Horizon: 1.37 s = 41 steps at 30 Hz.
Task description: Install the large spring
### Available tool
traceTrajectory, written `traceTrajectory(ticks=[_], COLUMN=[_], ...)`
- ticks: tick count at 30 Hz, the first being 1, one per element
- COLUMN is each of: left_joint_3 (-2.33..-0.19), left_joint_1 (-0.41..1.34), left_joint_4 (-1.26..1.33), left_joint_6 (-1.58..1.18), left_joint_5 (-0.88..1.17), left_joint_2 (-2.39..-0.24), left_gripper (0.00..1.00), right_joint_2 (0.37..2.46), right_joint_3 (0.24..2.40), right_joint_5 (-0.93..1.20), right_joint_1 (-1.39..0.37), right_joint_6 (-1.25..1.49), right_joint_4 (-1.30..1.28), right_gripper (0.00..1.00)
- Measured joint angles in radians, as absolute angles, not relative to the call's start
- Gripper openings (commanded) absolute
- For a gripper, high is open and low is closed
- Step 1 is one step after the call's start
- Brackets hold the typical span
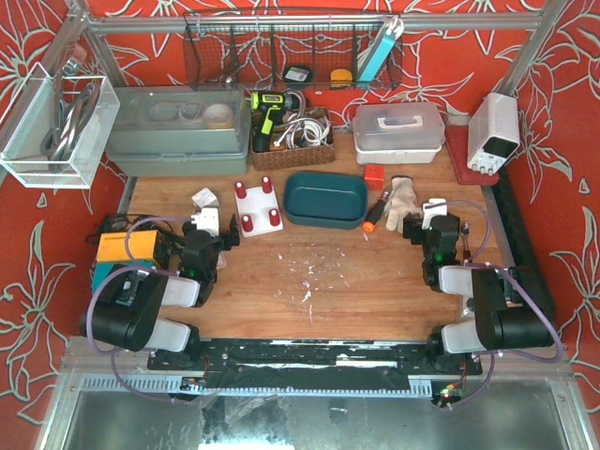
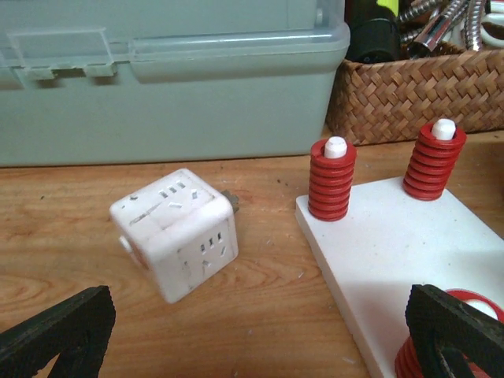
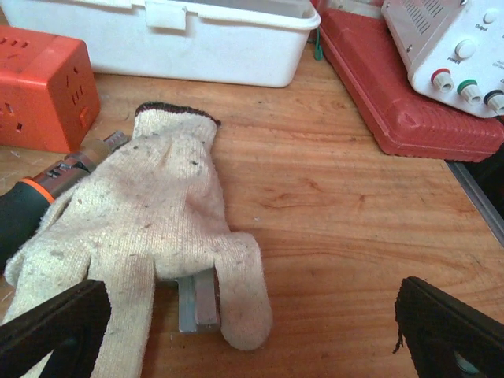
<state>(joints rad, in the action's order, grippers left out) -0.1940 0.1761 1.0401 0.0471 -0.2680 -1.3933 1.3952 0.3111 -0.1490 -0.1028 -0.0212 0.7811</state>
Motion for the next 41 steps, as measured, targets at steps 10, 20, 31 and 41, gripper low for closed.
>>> traceTrajectory(ticks=[10, 20, 31, 41], left_joint_3=[-0.072, -0.078, -0.078, -0.078], left_joint_1=[0.132, 0.131, 0.131, 0.131], left_joint_4=[1.240, 1.259, 1.259, 1.259], left_joint_6=[0.017, 0.010, 0.011, 0.011], left_joint_5=[-0.251, -0.244, -0.237, -0.237], left_joint_2=[-1.417, -1.417, -1.417, -1.417], left_gripper=[1.00, 1.00, 1.00, 1.00], right_joint_2=[1.405, 1.406, 1.406, 1.406], right_joint_3=[0.299, 0.299, 0.299, 0.299], right_joint_5=[-0.141, -0.144, -0.148, -0.148], right_joint_1=[-0.107, -0.112, -0.112, -0.112], right_joint_6=[-0.023, -0.032, -0.034, -0.035], right_joint_4=[0.827, 0.831, 0.831, 0.831], right_gripper=[0.99, 0.99, 0.99, 0.99])
